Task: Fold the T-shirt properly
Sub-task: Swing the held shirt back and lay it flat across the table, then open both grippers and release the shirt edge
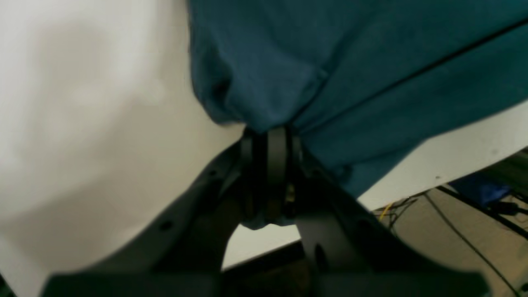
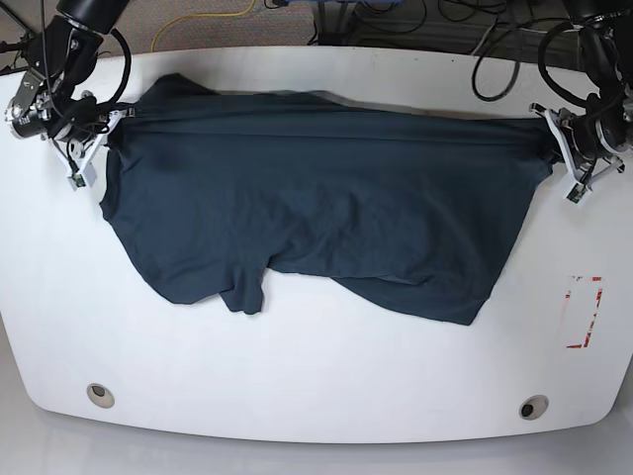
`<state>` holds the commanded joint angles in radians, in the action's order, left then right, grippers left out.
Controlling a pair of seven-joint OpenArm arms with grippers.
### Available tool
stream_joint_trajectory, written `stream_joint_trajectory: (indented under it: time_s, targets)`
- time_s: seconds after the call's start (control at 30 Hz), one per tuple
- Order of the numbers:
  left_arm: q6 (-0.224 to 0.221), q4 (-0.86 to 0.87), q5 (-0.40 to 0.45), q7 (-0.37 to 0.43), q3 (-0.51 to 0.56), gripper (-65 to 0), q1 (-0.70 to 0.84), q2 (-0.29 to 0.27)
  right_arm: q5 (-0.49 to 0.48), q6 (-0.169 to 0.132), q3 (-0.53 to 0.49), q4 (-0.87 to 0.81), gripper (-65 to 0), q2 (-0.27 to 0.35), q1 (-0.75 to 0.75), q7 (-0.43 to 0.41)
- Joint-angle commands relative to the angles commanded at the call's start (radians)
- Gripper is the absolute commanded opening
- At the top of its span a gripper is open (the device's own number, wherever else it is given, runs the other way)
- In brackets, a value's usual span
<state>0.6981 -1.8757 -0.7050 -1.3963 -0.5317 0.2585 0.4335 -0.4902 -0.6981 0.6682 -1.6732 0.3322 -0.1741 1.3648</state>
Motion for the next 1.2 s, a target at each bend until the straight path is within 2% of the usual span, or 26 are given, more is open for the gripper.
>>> stream_joint_trajectory:
  time_s: [0.33, 0.4, 0.5, 0.53, 0.57, 0.6, 0.73, 0.8, 0.87, 1.2]
  targets:
    - [0.000, -0.002, 0.005, 0.000, -0.017, -64.6, 0.040, 0.000, 0.005, 0.000, 0.002, 0.000, -63.7, -0.025, -0.008, 0.000]
    - [0.000, 0.002, 0.006, 0.000, -0.017, -64.4, 0.038, 0.000, 0.003, 0.000, 0.002, 0.000, -57.9, -0.026, -0.008, 0.000]
    - [0.000, 0.000, 0.003, 0.000, -0.011, -63.1, 0.038, 0.000, -0.005, 0.000, 0.002, -0.005, -42.8, -0.028, -0.005, 0.000]
    - [0.000, -0.002, 0.002, 0.000, -0.011, -60.4, 0.040, 0.000, -0.005, 0.000, 0.003, -0.018, -35.0, -0.028, -0.005, 0.000]
    - [0.000, -0.002, 0.002, 0.000, -0.011, -58.3, 0.041, 0.000, -0.005, 0.000, 0.006, -0.034, -30.9, -0.029, -0.005, 0.000]
    - [0.000, 0.000, 0.002, 0.000, -0.011, -54.2, 0.043, 0.000, -0.005, 0.000, 0.026, -0.060, -23.9, -0.031, -0.006, 0.000]
    - [0.000, 0.003, 0.006, 0.000, -0.011, -38.3, 0.037, 0.002, 0.002, 0.000, 0.087, -0.137, -7.5, -0.063, 0.002, 0.003]
    - [0.000, 0.002, 0.002, 0.000, -0.011, -31.3, 0.034, 0.002, -0.005, 0.000, 0.100, -0.169, -4.4, -0.058, 0.011, 0.003]
    - [0.000, 0.002, 0.002, 0.000, -0.009, -28.2, 0.021, 0.002, -0.005, 0.000, 0.103, -0.192, -4.6, -0.057, 0.029, 0.006]
    - [0.000, 0.005, 0.002, 0.000, -0.009, -30.4, -0.089, -0.002, 0.044, 0.000, 0.098, -0.146, -4.6, -0.055, 0.195, 0.017]
